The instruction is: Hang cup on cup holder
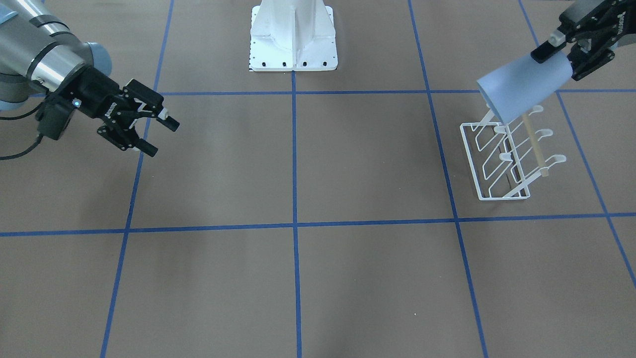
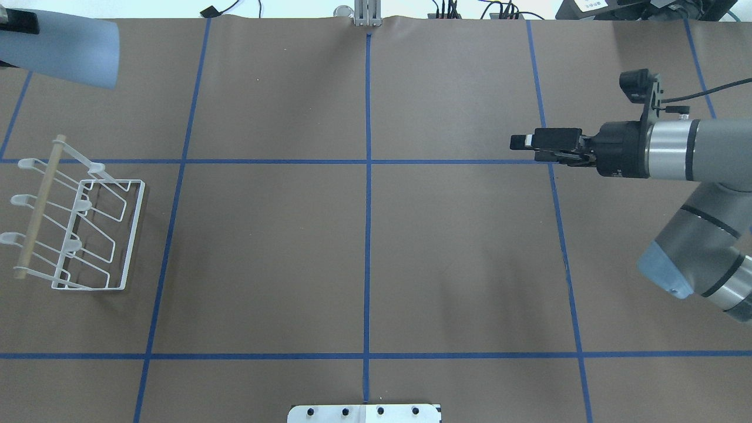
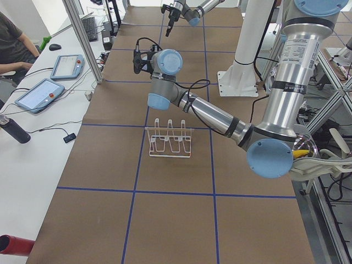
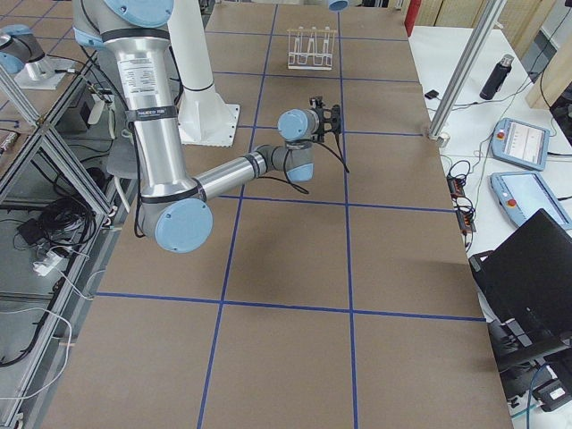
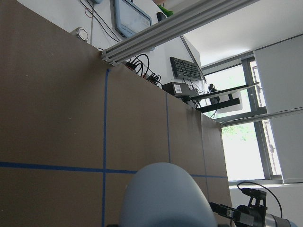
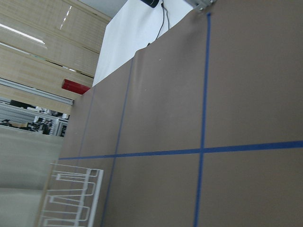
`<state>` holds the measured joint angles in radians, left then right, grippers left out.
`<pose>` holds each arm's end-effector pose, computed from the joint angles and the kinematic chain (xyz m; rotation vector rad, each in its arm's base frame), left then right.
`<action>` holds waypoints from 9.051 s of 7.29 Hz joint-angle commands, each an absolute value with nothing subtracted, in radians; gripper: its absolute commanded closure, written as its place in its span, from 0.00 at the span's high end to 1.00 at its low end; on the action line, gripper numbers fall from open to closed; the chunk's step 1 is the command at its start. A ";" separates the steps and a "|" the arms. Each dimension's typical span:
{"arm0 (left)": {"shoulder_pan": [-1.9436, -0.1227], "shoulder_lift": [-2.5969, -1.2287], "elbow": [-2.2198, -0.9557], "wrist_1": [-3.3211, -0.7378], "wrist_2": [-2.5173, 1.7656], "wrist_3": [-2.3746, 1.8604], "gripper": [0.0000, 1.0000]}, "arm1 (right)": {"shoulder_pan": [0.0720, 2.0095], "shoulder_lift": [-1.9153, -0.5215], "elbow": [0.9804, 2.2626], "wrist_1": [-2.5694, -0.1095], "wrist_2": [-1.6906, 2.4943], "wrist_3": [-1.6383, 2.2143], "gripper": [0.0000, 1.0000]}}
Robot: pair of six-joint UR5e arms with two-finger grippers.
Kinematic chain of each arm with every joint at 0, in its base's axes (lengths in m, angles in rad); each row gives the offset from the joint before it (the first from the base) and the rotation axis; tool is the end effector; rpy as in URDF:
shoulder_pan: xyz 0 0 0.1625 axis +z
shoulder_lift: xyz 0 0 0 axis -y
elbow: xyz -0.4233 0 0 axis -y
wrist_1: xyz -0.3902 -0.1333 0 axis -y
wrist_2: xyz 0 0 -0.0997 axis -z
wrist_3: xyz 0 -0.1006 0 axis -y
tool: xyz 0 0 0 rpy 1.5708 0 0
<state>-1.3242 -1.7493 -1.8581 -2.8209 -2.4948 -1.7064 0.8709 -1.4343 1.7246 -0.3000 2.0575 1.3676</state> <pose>0.0632 -0.4681 0.2964 0.3113 1.6382 -0.3145 -0.2699 -0.4543 0.3713 0.4494 -1.4981 0.1461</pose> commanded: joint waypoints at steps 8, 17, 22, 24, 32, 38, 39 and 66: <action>-1.267 -1.706 -2.076 -1.763 -2.296 -0.988 0.00 | 1.156 -1.457 1.726 -0.990 2.171 0.562 1.00; -1.112 -1.818 -2.046 -1.387 -2.198 -0.882 0.00 | 1.181 -1.431 1.738 -1.109 2.224 0.482 1.00; -1.111 -1.821 -1.996 -1.397 -2.201 -0.836 0.00 | 1.180 -1.431 1.733 -1.109 2.224 0.483 1.00; -1.109 -1.853 -1.956 -1.397 -2.201 -0.836 0.00 | 1.180 -1.433 1.738 -1.109 2.226 0.483 1.00; -1.055 -1.853 -1.868 -1.402 -2.201 -0.835 0.04 | 1.180 -1.428 1.747 -1.131 2.226 0.489 1.00; -1.054 -1.842 -1.887 -1.422 -2.209 -0.833 0.98 | 1.181 -1.428 1.807 -1.236 2.229 0.488 1.00; -1.054 -1.853 -1.905 -1.428 -2.210 -0.828 0.98 | 1.184 -1.428 1.850 -1.300 2.229 0.488 1.00; -1.583 -1.646 -1.707 -1.623 -2.399 -0.015 0.98 | 1.439 -1.474 1.802 -1.684 2.352 0.094 1.00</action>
